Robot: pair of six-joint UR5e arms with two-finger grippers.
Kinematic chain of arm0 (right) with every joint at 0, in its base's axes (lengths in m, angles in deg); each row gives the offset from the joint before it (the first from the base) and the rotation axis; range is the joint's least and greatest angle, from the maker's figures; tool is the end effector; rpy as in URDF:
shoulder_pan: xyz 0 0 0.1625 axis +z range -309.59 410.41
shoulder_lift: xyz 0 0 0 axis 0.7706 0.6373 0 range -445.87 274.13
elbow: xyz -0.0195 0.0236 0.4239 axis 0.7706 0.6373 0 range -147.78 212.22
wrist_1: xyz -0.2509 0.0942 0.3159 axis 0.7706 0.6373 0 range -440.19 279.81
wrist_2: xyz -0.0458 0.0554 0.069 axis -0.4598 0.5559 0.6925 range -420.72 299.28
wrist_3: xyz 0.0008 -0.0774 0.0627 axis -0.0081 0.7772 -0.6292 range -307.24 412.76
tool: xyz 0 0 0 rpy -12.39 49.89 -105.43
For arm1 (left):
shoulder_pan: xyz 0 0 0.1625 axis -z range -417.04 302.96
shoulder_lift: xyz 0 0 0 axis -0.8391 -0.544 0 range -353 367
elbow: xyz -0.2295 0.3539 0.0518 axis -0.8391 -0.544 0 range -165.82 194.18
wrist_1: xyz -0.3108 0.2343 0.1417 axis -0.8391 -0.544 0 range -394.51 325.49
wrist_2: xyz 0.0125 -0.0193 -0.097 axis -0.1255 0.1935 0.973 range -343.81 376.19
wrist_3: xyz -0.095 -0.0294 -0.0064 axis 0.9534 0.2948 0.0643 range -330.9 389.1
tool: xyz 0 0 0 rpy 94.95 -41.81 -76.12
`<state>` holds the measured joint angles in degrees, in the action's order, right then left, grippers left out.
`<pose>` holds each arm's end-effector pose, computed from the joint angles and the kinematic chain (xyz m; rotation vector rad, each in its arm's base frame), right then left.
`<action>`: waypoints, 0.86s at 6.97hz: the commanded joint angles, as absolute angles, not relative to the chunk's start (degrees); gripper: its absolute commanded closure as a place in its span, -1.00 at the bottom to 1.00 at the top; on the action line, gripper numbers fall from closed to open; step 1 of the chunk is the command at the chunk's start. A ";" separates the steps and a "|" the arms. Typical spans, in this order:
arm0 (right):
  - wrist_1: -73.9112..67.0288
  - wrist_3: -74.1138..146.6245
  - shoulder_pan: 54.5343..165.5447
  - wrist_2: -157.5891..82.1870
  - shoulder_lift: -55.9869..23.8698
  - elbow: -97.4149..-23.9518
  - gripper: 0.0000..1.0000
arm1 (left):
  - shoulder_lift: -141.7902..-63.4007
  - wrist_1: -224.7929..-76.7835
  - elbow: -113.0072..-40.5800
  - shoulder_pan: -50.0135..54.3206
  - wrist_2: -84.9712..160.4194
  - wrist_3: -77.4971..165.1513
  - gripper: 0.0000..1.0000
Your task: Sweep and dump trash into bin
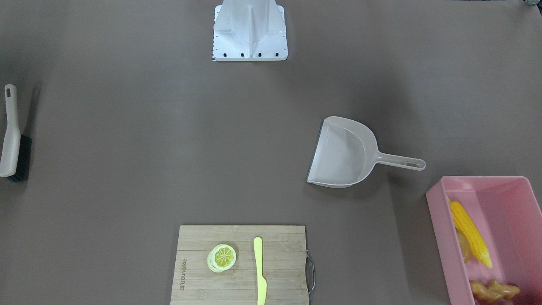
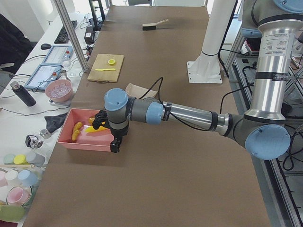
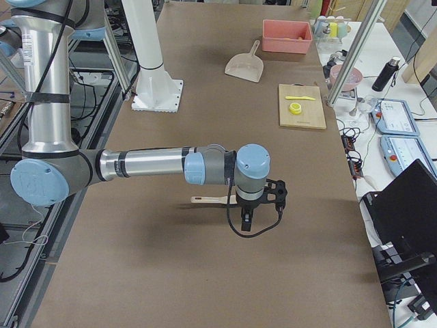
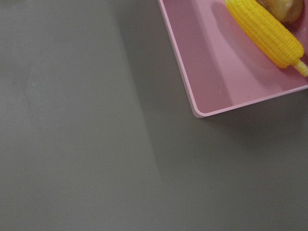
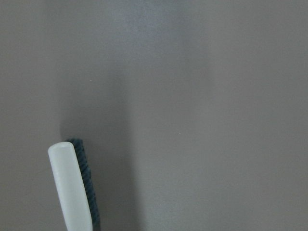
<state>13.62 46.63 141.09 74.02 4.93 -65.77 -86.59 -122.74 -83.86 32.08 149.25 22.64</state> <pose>0.0689 -0.4861 0.6031 0.0190 -0.7827 0.0896 -0.0574 -0.5223 0.5622 0.2003 0.7418 0.1862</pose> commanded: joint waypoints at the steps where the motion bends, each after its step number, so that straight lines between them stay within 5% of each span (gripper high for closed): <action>1: 13.50 42.48 138.74 74.01 3.26 -66.12 -1.00 | -87.30 -122.67 -83.65 31.99 149.26 22.50 -0.97; 6: 13.50 42.47 138.74 74.28 3.17 -66.21 -1.00 | -86.17 -122.22 -83.12 32.17 149.35 22.33 -0.97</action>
